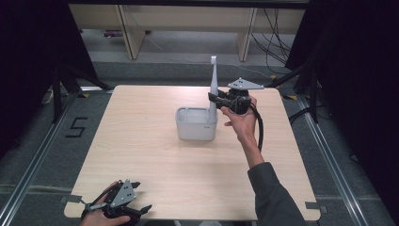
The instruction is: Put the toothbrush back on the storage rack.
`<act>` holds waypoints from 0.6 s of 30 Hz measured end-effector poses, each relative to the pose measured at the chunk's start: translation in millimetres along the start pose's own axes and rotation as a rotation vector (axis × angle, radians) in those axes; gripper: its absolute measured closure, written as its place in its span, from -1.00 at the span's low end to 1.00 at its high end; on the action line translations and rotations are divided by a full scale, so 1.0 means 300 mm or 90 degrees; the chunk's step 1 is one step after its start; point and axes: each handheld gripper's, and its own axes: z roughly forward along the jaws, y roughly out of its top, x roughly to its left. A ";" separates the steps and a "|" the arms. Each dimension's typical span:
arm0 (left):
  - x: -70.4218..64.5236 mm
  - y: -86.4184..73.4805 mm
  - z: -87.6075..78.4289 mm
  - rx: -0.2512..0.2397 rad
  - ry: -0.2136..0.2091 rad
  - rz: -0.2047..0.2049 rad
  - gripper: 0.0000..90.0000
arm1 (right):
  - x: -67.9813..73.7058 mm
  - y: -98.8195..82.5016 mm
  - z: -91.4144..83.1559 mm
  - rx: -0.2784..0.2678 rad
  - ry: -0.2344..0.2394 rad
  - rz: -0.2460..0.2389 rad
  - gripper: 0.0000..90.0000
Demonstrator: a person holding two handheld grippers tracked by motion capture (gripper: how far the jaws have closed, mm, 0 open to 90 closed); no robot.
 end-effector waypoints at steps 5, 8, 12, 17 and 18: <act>-0.001 0.000 0.000 0.001 0.000 -0.001 -0.67 | -0.007 -0.008 0.019 -0.006 -0.014 -0.001 0.48; 0.000 0.000 0.000 0.001 0.000 0.001 -0.67 | -0.011 -0.017 0.032 0.006 -0.010 0.018 0.48; 0.000 0.000 0.000 0.001 0.000 0.000 -0.67 | -0.016 -0.024 0.041 0.006 -0.018 0.003 0.48; -0.001 0.000 0.000 0.000 -0.001 -0.001 -0.67 | -0.019 -0.041 0.055 0.009 -0.020 0.011 0.48; -0.001 0.000 0.000 0.000 0.000 -0.001 -0.67 | -0.021 -0.044 0.059 0.006 -0.019 0.012 0.48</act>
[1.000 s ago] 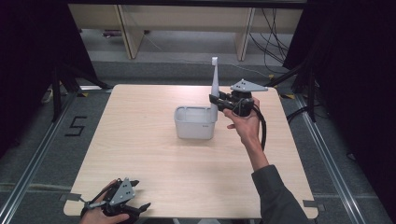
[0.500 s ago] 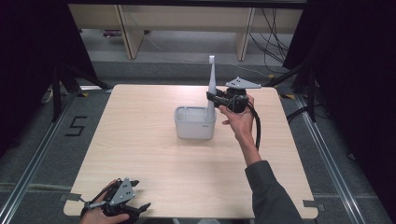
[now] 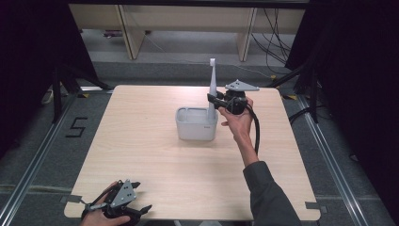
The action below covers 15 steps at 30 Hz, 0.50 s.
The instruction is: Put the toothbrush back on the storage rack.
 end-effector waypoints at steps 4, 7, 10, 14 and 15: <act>0.000 0.000 0.000 0.000 -0.001 0.000 -0.67 | -0.004 -0.014 0.013 0.007 0.001 0.004 0.48; 0.001 0.000 0.000 0.001 0.002 0.002 -0.67 | -0.005 -0.028 0.021 0.011 -0.001 0.004 0.48; 0.000 0.000 0.001 0.001 -0.001 0.000 -0.67 | -0.006 -0.044 0.026 0.017 -0.002 0.013 0.48; 0.002 0.000 0.000 0.005 0.000 0.005 -0.67 | -0.008 -0.065 0.032 0.024 -0.002 0.018 0.47; 0.002 0.000 0.000 0.005 0.000 0.005 -0.67 | -0.008 -0.065 0.032 0.024 -0.002 0.018 0.47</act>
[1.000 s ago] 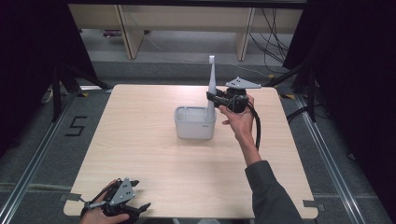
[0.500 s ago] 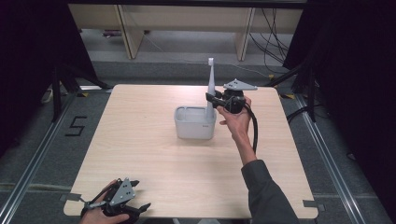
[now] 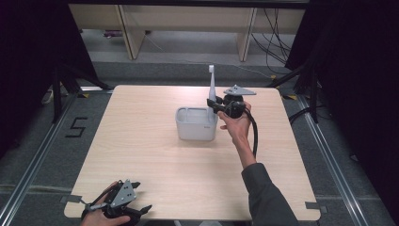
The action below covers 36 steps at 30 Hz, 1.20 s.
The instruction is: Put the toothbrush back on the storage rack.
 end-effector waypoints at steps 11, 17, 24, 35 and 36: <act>-0.001 0.000 0.001 0.000 0.001 -0.001 -0.67 | 0.000 -0.036 0.005 0.016 -0.003 -0.023 0.47; 0.001 -0.001 0.001 0.001 0.001 0.002 -0.67 | 0.005 -0.058 0.004 0.021 -0.004 -0.014 0.48; -0.003 -0.003 0.004 -0.004 -0.002 -0.004 -0.67 | 0.007 -0.060 -0.005 0.011 0.008 -0.020 0.63; -0.002 -0.001 0.002 0.001 0.000 -0.001 -0.67 | 0.012 -0.065 0.005 0.041 0.004 -0.020 0.19; -0.001 -0.001 0.001 0.001 0.001 -0.001 -0.67 | 0.013 -0.068 0.004 0.045 -0.002 -0.019 0.17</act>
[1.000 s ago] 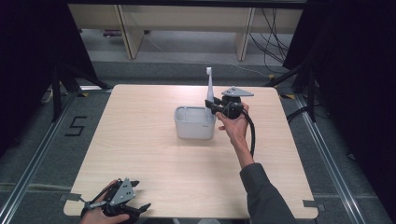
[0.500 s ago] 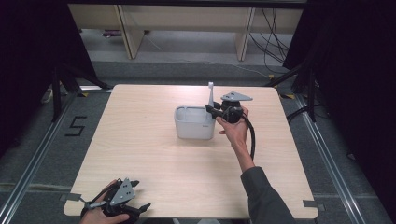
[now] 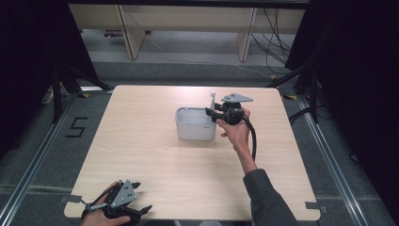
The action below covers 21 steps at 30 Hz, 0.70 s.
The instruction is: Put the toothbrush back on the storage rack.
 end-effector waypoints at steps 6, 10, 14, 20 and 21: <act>-0.001 0.000 0.000 0.000 0.000 0.000 -0.67 | 0.007 0.004 -0.006 -0.005 0.008 -0.005 0.03; -0.001 0.001 0.000 0.000 0.000 0.000 -0.67 | 0.009 0.008 -0.014 -0.006 0.002 -0.016 -0.06; -0.001 0.001 0.000 0.000 0.000 0.000 -0.67 | 0.006 0.009 -0.023 -0.007 0.010 -0.009 -0.12; 0.000 0.001 0.000 0.000 0.001 0.000 -0.67 | 0.009 0.015 -0.046 -0.010 0.006 0.009 -0.19; 0.000 0.001 0.000 0.001 0.001 0.000 -0.67 | 0.006 0.016 -0.047 -0.011 0.007 0.005 -0.20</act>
